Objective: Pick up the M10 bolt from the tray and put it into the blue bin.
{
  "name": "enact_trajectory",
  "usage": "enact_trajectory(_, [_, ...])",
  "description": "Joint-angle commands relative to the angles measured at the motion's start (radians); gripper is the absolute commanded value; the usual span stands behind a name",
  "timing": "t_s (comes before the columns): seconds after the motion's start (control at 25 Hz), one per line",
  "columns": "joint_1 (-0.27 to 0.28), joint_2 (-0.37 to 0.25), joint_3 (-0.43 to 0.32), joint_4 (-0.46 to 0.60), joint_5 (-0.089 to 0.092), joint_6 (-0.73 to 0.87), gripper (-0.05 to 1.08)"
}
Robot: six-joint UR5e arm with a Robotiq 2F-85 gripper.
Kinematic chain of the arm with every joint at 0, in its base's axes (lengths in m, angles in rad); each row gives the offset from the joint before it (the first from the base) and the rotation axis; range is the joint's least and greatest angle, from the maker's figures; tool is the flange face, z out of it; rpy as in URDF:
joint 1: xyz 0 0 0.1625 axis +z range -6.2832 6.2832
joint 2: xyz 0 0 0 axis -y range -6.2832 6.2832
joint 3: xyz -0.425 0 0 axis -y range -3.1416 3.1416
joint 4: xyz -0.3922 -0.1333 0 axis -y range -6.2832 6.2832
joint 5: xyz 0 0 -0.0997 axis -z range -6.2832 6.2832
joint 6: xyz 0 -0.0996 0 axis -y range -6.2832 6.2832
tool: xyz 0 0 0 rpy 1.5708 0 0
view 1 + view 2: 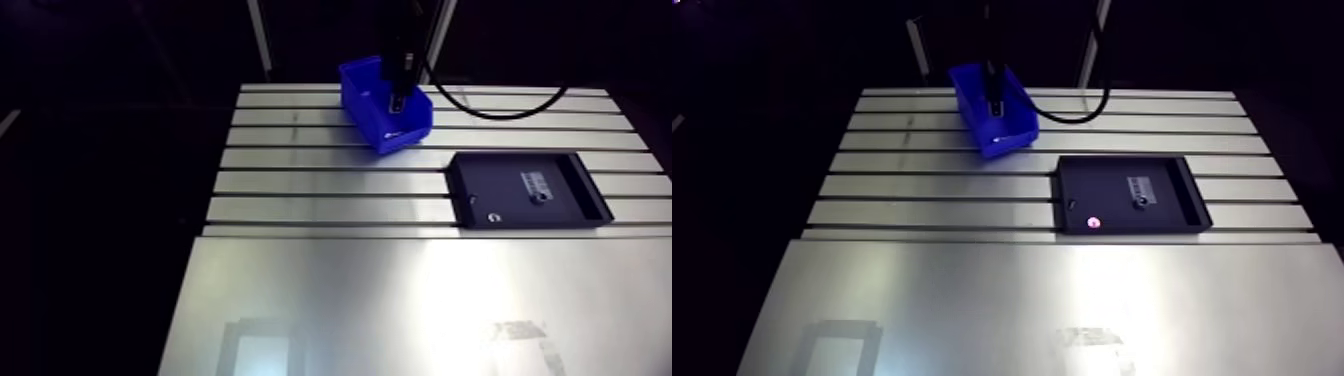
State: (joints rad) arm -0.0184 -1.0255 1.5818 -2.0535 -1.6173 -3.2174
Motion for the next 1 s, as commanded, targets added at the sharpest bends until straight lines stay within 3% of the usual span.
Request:
enact_trajectory(0.04, [0.002, -0.075, -0.01, 0.049, -0.002, 0.022, 0.01])
enact_trajectory(0.4, [-0.002, -0.156, -0.078, 0.224, 0.003, 0.193, 0.01])
enact_trajectory(0.64, [-0.003, -0.17, -0.159, 0.316, -0.009, 0.578, 0.01])
enact_trajectory(0.76, [-0.006, -0.175, -0.202, 0.375, -0.036, 0.8, 0.01])
enact_trajectory(1.0, [-0.009, -0.202, -0.274, 0.503, -0.025, 1.132, 0.0])
